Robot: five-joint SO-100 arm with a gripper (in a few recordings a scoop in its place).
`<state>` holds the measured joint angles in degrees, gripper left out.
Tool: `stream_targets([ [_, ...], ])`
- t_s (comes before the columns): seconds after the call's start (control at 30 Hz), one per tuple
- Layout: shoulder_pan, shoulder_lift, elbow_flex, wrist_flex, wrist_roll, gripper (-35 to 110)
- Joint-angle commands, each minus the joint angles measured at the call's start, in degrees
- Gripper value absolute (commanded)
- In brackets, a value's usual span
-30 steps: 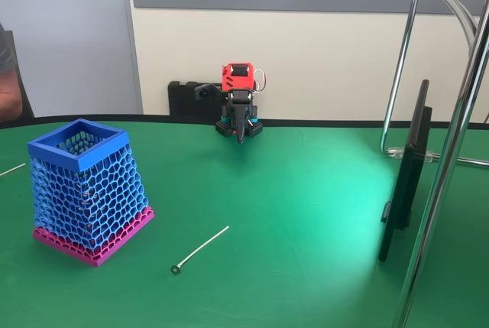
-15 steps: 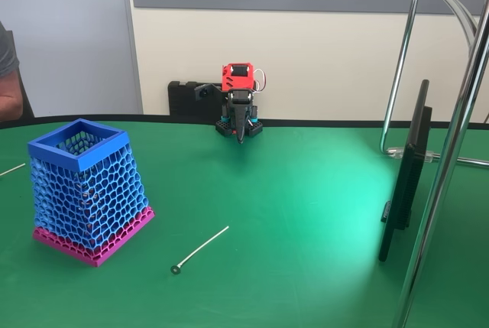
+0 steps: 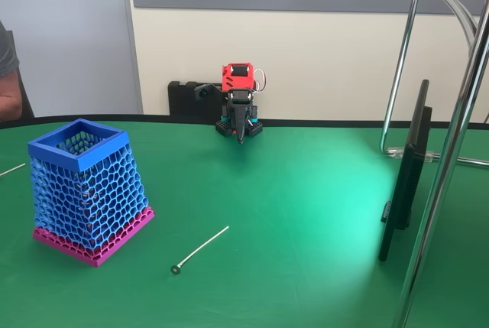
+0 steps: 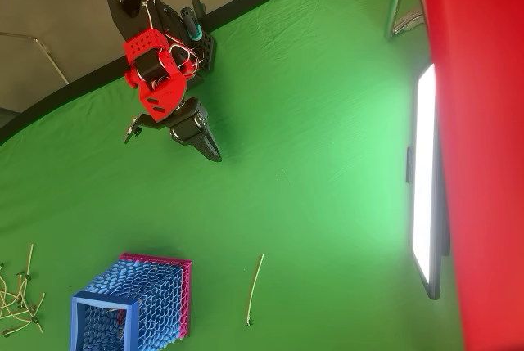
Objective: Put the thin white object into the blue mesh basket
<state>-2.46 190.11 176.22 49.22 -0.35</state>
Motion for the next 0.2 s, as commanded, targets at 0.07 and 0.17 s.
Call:
stream_targets([
  [0.07,-0.35,0.35,0.44,0.26,0.26,1],
  [0.17,-0.35,0.35,0.44,0.26,0.26,1],
])
